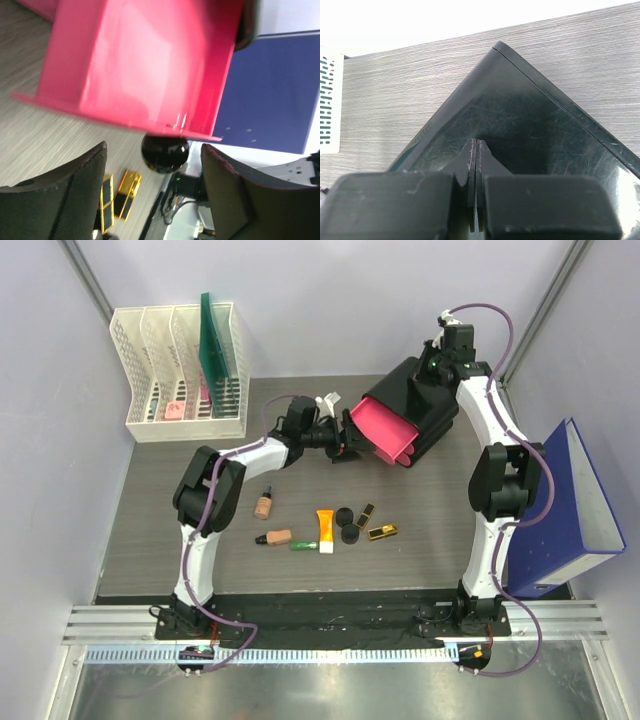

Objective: Organize the makeup

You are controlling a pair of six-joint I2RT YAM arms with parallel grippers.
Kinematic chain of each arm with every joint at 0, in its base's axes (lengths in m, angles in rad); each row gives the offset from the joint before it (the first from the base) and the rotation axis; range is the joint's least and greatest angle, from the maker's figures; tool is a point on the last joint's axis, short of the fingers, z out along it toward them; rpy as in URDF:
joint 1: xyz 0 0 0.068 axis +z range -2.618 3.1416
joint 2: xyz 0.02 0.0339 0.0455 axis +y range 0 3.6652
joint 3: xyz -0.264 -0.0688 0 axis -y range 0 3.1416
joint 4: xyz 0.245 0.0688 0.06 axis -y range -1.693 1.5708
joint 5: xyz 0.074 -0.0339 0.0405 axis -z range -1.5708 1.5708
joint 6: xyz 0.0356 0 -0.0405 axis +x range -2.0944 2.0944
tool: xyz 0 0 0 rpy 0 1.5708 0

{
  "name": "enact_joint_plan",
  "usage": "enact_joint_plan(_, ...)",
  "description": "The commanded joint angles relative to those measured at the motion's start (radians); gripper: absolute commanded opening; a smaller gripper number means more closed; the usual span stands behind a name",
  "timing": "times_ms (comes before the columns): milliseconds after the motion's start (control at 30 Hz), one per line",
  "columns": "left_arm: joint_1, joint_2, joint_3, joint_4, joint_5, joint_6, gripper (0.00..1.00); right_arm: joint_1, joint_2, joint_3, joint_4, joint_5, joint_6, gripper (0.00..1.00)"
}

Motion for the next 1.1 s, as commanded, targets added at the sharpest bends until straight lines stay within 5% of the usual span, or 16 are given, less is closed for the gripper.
enact_joint_plan(0,0.002,-0.122,0.035,-0.181,-0.04,0.175,0.77,-0.003,0.05,-0.056,-0.198,0.021,-0.014,0.01)
enact_joint_plan(267,0.018,-0.259,0.007,-0.41,-0.127,0.356,0.82,-0.003,0.05,-0.061,-0.198,0.015,-0.011,0.01)
enact_joint_plan(467,0.019,-0.335,0.036,-0.775,-0.381,0.54,0.86,-0.002,0.045,-0.076,-0.194,0.009,-0.006,0.01)
enact_joint_plan(633,0.022,-0.336,0.047,-1.057,-0.614,0.49,0.91,-0.003,0.034,-0.105,-0.183,0.007,-0.005,0.01)
enact_joint_plan(867,0.057,-0.404,-0.054,-1.174,-0.902,0.457,1.0,-0.002,0.031,-0.121,-0.177,-0.003,0.0,0.01)
enact_joint_plan(1067,0.114,-0.45,-0.134,-1.215,-0.974,0.437,1.0,0.0,0.033,-0.122,-0.175,-0.003,-0.002,0.01)
